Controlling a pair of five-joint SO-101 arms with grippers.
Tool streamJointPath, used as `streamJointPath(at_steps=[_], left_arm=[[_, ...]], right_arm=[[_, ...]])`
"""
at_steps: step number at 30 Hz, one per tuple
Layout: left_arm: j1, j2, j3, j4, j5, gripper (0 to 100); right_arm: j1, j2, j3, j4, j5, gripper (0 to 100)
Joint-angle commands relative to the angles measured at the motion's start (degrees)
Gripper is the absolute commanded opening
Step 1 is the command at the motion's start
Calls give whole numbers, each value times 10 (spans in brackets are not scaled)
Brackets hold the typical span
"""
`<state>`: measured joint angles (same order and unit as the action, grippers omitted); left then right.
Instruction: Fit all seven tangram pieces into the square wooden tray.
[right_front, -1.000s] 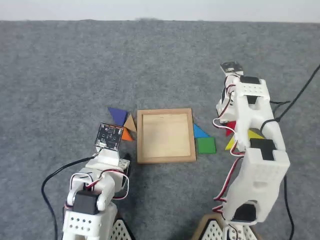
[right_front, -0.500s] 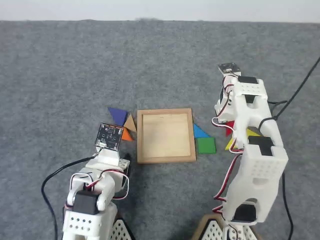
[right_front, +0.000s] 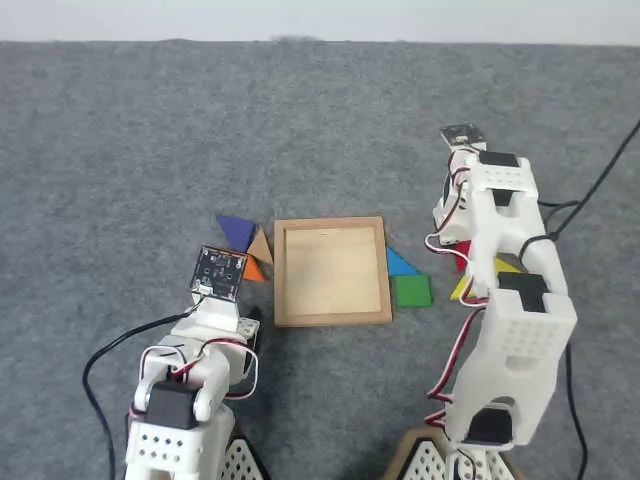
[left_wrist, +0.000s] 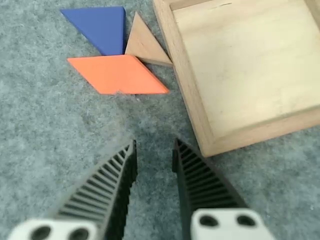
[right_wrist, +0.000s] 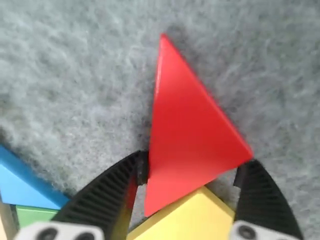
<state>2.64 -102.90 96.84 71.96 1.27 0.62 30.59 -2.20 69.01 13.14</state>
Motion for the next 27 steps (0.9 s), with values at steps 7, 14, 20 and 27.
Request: streamJointPath(at_steps=[7, 14, 20, 27], left_arm=[[3, -8, -3, 1, -3, 112], [3, -8, -3, 1, -3, 112], [3, -8, -3, 1, -3, 112], [3, -8, -3, 1, -3, 112]], right_arm=[[-3, -3, -25, -1, 1, 282], [-2, 4, -100, 46, 76, 403], [-2, 34, -105, 18, 91, 359], [0, 69, -121, 43, 88, 321]])
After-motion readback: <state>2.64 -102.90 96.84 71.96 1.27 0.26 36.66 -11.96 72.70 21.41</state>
